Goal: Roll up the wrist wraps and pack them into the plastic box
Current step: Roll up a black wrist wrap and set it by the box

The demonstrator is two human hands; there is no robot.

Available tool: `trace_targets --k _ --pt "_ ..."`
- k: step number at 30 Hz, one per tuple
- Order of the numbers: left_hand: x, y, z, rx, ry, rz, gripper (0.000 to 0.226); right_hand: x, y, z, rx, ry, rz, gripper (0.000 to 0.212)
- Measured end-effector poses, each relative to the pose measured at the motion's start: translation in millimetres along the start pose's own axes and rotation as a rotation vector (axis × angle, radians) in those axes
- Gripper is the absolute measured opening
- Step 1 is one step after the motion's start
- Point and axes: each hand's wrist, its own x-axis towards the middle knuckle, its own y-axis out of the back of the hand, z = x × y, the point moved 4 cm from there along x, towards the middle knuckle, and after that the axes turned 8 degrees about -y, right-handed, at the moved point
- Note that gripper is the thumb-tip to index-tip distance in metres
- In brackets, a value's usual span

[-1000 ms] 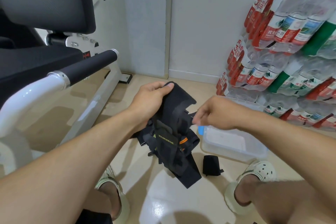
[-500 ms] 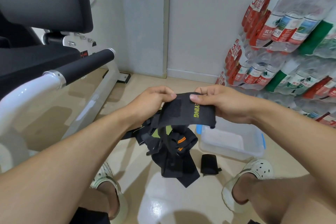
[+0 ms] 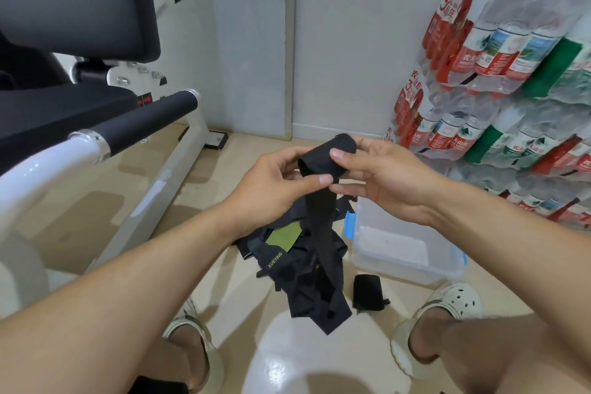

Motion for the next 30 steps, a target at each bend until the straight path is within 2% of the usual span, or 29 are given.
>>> trace_targets --k 2,5,9,11,14,19,21,25,30 --pt "2.4 3.4 -2.0 -0.034 0.016 0.008 0.027 -2.6 3.7 -3.2 -0.121 0.071 0.068 0.030" --pt "3.3 3.6 -4.1 -0.037 0.007 0.000 0.024 -6.1 8.7 -6.7 -0.319 0.178 0.278 0.025" --pt "2.1 2.4 0.0 -0.030 0.010 -0.017 0.021 -8.6 14.7 -11.8 -0.455 0.289 0.501 0.053" --pt "1.7 2.8 1.3 -0.012 0.025 -0.036 0.022 -8.7 13.1 -14.1 -0.551 0.297 0.433 0.057" --pt "-1.3 -1.6 0.5 -0.035 0.064 -0.083 0.021 -7.1 8.0 -9.3 -0.595 0.288 0.270 0.045" --pt "-3.8 -7.3 3.4 -0.159 0.108 -0.080 0.025 -6.9 6.7 -12.5 -0.582 0.404 0.365 0.027" --pt "-4.4 -8.7 6.5 -0.202 0.148 -0.063 0.027 -7.2 5.3 -14.9 -0.545 0.457 0.377 0.029" --pt "-5.6 -14.0 8.8 -0.267 0.238 -0.040 0.046 -10.5 -0.3 -15.2 -0.528 0.590 0.388 0.030" --pt "-4.0 -12.0 12.0 -0.340 0.216 0.026 0.028 -9.0 -3.0 -12.5 -0.520 0.657 0.386 0.027"
